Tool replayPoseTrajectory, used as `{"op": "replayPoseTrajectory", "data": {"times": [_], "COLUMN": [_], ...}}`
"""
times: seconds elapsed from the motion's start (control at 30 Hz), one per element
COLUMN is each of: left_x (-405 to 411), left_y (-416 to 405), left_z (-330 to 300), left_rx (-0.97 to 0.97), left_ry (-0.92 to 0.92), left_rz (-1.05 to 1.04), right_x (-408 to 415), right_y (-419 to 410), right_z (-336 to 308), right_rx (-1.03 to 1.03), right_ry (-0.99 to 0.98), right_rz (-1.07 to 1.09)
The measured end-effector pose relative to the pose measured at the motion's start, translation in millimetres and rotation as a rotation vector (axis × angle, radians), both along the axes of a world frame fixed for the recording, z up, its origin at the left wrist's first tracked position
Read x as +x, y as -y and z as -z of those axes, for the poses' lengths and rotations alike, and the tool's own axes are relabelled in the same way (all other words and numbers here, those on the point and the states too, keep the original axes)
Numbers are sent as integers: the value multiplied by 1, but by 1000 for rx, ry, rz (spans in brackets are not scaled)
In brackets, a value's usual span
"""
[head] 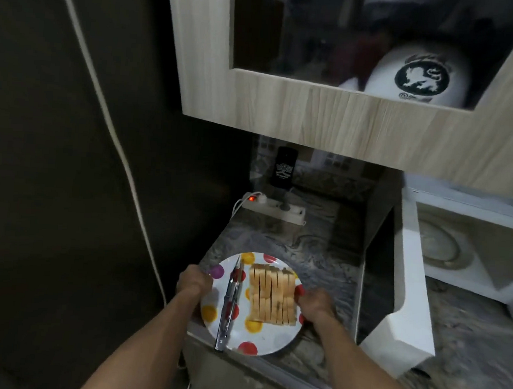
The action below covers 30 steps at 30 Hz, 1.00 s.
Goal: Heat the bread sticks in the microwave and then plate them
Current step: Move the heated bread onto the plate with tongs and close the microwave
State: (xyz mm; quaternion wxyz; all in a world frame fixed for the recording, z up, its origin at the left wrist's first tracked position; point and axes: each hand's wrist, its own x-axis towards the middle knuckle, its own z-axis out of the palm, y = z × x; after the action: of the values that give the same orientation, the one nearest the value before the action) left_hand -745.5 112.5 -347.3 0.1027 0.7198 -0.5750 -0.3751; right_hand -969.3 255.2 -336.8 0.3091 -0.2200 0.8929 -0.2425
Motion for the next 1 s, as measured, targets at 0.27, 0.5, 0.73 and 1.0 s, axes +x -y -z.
{"op": "replayPoseTrajectory", "data": {"times": [0.27,0.5,0.73,1.0], "left_x": [-45,-56,-58,-122], "left_y": [54,64,65,59], "left_z": [14,26,5,-74], "left_rx": [-46,-104,-172,-482], "left_ry": [79,148,319,165], "left_rz": [165,271,442,879], "right_x": [-14,-13,0,13], "right_y": [20,17,15,19], "right_z": [6,5,-20,-114], "right_rx": [14,52,154,286], "right_ry": [-3,-22,-96,-545], "right_rz": [193,245,145,-218]}}
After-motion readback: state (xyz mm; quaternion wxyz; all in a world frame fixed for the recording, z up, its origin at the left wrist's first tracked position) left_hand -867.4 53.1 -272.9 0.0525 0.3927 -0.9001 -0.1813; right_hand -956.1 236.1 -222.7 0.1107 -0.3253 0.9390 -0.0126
